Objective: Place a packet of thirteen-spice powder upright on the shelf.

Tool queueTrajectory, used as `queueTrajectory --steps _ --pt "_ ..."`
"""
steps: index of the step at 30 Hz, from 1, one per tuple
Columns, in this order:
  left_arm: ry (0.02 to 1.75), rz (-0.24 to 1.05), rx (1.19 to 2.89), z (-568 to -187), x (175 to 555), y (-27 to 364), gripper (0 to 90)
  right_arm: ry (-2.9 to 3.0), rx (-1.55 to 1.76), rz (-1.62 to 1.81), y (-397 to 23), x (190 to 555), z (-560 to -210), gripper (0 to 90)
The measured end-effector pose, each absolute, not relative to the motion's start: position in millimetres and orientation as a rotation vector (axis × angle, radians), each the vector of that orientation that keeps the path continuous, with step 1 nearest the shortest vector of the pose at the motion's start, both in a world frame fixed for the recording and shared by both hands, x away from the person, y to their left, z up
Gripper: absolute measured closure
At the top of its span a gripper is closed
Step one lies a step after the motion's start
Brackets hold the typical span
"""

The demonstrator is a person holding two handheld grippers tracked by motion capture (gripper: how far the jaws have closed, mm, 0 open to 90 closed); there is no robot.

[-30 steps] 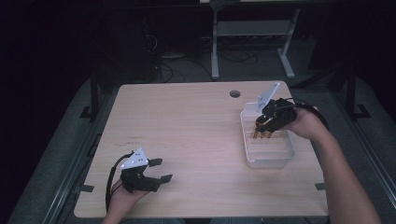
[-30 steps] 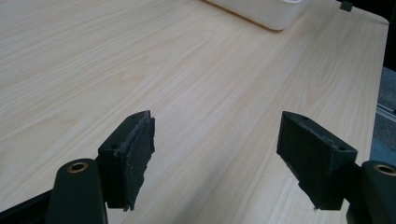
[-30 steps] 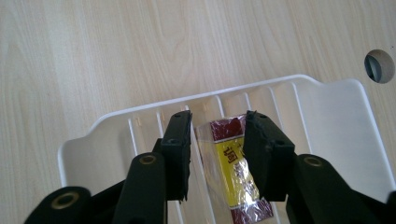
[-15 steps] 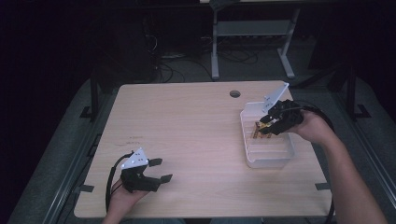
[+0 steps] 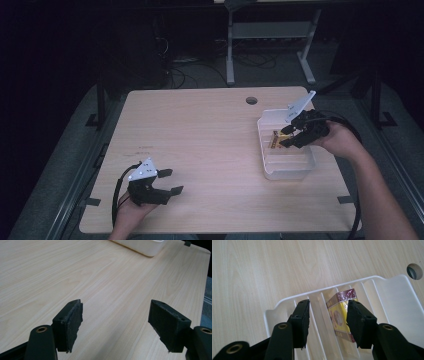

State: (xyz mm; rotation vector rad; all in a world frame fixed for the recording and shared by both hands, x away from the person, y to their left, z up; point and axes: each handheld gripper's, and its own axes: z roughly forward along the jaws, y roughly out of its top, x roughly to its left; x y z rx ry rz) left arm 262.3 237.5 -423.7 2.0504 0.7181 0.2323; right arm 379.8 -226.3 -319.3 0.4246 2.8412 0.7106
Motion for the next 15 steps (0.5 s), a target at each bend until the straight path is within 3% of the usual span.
queueTrajectory --steps 15 --pt "0.72 0.231 2.054 -424.4 262.6 237.0 26.4 2.82 0.482 0.788 -246.8 357.3 -325.6 49.3"
